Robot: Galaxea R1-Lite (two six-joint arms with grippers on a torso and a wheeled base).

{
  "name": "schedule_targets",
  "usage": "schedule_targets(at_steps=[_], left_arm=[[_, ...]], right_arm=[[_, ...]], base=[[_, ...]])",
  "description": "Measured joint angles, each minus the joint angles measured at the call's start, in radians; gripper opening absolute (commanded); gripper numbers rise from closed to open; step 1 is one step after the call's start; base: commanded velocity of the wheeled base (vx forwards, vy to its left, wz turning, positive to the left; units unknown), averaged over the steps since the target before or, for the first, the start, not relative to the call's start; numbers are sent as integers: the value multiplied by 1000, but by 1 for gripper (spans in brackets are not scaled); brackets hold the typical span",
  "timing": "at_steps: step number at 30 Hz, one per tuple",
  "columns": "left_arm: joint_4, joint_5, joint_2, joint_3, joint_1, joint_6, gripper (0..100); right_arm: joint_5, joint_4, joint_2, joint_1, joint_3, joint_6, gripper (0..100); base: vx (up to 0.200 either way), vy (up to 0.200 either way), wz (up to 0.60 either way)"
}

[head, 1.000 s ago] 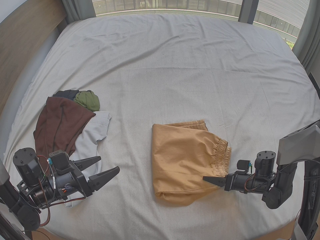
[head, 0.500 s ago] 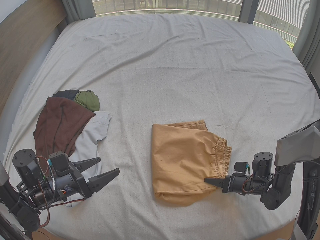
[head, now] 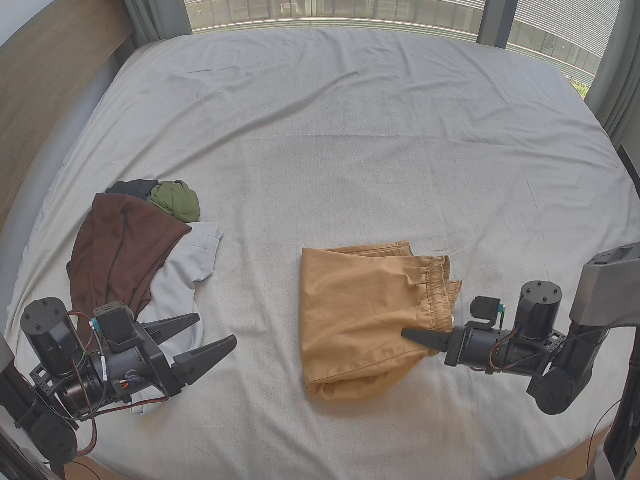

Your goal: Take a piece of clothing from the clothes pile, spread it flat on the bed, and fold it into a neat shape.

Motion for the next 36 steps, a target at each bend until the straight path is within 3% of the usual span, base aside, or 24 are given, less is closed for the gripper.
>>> schedule_targets(at_steps=[13, 36], left_arm=[[0, 0, -5, 7, -5, -1, 100], [0, 0, -2, 21, -14, 0, 100]], right_arm=[[64, 3, -158, 21, -128, 110, 0], [66, 57, -202, 21, -362, 191, 0]], base=[[0, 0, 0], [0, 0, 0]])
